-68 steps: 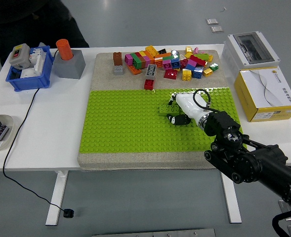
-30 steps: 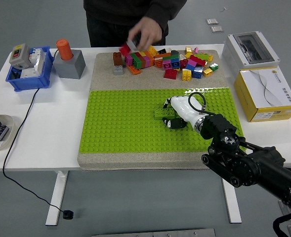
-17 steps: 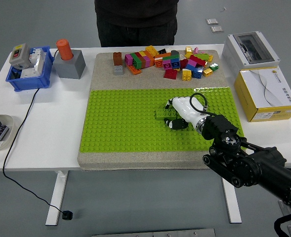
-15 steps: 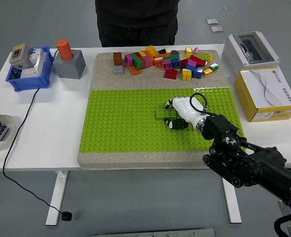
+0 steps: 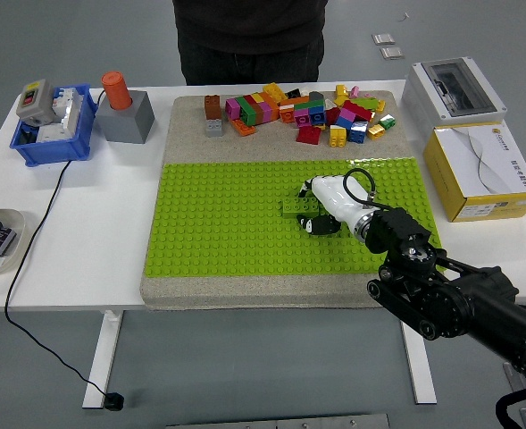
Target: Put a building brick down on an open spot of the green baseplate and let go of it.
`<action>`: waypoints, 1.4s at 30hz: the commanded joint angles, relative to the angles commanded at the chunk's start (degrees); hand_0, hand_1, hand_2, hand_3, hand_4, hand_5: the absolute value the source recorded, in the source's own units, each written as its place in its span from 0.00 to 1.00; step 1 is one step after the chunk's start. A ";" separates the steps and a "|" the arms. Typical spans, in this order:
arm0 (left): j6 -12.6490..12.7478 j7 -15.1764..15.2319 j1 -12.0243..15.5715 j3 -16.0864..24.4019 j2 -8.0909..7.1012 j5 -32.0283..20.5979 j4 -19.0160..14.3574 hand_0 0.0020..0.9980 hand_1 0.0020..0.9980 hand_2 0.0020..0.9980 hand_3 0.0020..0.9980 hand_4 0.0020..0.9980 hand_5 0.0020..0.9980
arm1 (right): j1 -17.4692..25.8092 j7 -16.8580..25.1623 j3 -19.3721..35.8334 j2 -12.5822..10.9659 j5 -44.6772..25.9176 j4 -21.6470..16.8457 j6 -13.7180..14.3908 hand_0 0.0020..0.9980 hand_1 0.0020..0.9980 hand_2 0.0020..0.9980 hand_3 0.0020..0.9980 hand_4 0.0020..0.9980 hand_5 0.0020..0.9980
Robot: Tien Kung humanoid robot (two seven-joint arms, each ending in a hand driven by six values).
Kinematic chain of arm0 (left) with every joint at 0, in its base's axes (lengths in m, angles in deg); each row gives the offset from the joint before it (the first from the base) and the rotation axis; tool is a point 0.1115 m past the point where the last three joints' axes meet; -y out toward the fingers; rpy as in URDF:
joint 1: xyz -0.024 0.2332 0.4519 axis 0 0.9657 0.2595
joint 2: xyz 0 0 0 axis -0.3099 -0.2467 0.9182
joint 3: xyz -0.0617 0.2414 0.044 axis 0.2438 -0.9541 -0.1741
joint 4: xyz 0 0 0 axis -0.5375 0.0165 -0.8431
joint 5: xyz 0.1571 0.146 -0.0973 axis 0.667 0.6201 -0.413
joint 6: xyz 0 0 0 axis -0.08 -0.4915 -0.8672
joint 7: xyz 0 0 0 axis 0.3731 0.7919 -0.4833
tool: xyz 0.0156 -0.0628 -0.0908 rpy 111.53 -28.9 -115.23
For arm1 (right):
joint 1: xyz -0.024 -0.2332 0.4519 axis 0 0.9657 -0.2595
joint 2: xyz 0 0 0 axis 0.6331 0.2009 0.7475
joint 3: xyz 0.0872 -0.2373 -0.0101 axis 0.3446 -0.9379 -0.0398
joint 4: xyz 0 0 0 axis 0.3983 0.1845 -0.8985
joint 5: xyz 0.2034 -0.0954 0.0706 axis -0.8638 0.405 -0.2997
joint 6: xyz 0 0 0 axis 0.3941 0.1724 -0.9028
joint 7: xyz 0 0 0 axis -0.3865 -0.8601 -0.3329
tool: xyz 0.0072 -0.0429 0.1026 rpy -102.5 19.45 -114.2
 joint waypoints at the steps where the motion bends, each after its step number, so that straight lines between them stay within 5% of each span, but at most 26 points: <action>1: -0.01 0.00 0.00 0.01 0.00 0.01 0.00 0.66 0.61 0.61 0.73 0.73 0.19 | 0.02 0.00 -0.01 -0.02 -0.07 -0.05 -0.03 0.78 0.80 0.83 0.66 0.66 0.24; 17: -0.05 0.05 -0.06 0.25 0.08 0.08 0.00 0.66 0.61 0.61 0.73 0.73 0.19 | 0.76 -0.06 1.34 -0.84 -1.16 -1.92 -0.63 0.79 0.81 0.85 0.68 0.70 0.23; 24: -0.14 0.15 0.02 0.35 0.14 0.11 0.00 0.66 0.61 0.61 0.73 0.74 0.19 | 1.90 -0.50 2.82 -3.09 -2.79 -7.26 -1.76 0.79 0.81 0.85 0.69 0.72 0.23; 31: -0.17 0.09 0.14 0.68 0.24 0.34 0.00 0.66 0.61 0.61 0.73 0.74 0.18 | 2.37 -0.76 1.20 -5.15 2.83 -11.58 0.50 0.79 0.81 0.86 0.70 0.74 0.23; 32: -0.17 0.12 0.12 0.67 0.25 0.35 0.00 0.66 0.61 0.61 0.73 0.74 0.18 | 2.36 -0.77 0.71 -5.22 3.44 -11.79 0.75 0.81 0.81 0.85 0.63 0.76 0.35; 42: -0.21 0.12 0.09 0.90 0.26 0.55 0.00 0.66 0.61 0.61 0.73 0.73 0.18 | 2.47 -0.84 -1.16 -5.43 5.21 -12.49 1.46 0.80 0.82 0.85 0.61 0.75 0.37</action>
